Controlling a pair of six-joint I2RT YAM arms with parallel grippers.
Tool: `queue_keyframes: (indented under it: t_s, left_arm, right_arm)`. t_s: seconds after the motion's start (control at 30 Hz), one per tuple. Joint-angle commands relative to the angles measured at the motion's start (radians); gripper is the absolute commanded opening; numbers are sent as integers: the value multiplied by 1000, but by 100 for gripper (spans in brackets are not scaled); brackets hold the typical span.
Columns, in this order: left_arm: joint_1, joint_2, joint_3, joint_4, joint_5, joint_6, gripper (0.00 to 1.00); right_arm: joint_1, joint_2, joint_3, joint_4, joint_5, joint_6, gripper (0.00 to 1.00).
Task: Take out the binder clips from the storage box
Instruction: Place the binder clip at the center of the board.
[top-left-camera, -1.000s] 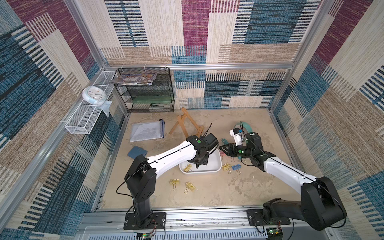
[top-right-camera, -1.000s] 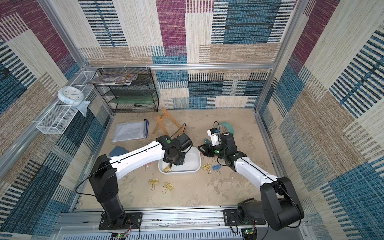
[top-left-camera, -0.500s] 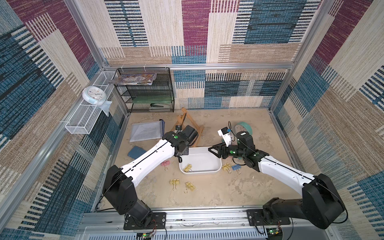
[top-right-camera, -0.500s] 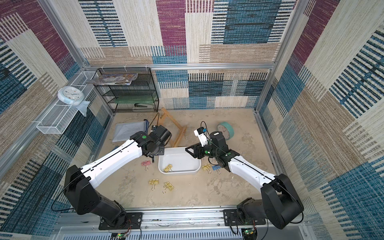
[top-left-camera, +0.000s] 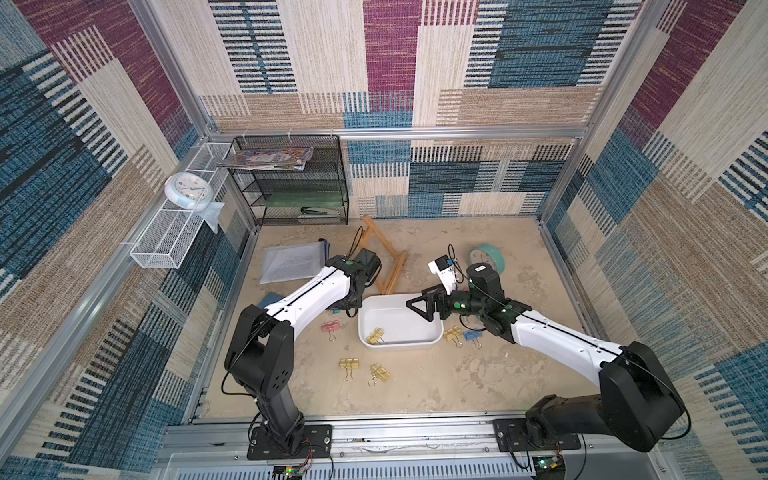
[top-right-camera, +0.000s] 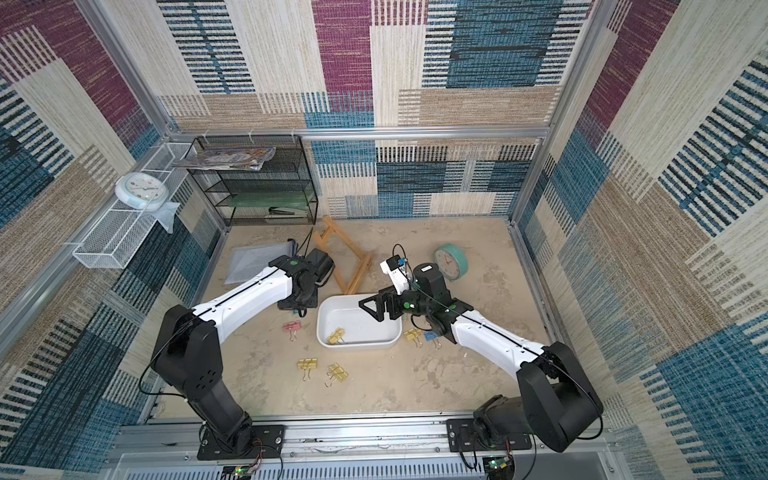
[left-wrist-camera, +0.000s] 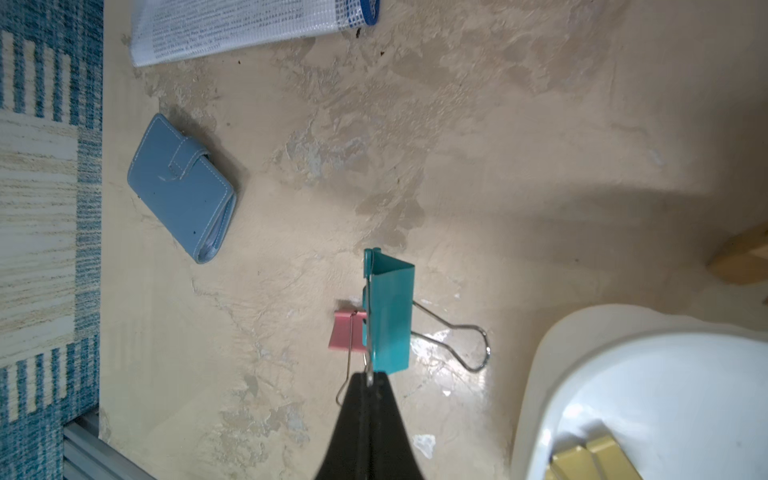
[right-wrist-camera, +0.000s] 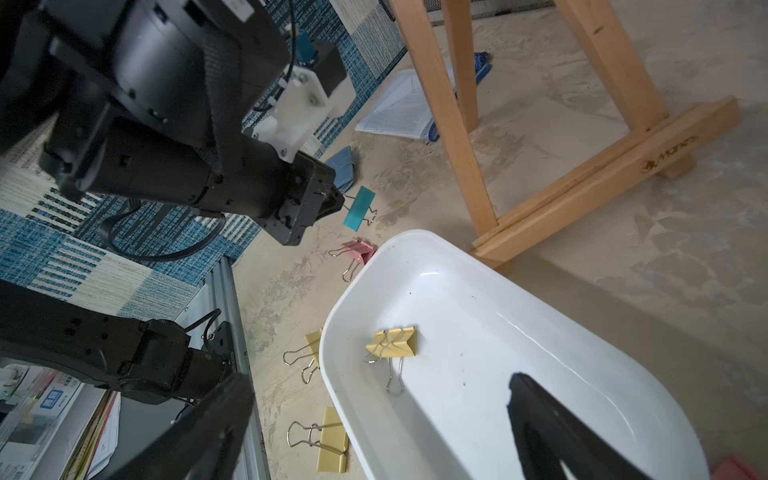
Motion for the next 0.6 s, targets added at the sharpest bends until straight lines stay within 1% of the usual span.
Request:
queue_keyframes:
  t_s: [0.0, 0.37, 0.53, 0.57]
  left_arm:
    - [1, 48, 29, -16, -61, 52, 0]
    - [1, 214, 81, -14, -102, 80, 0]
    - [1, 241, 86, -15, -101, 83, 0]
    - [2, 237, 83, -15, -95, 82, 3]
  right_arm:
    - [1, -1, 4, 22, 8, -4, 100]
    - [0, -9, -18, 25, 36, 4, 100]
    - [0, -4, -19, 23, 34, 6, 100]
    - [0, -3, -20, 23, 36, 7, 100]
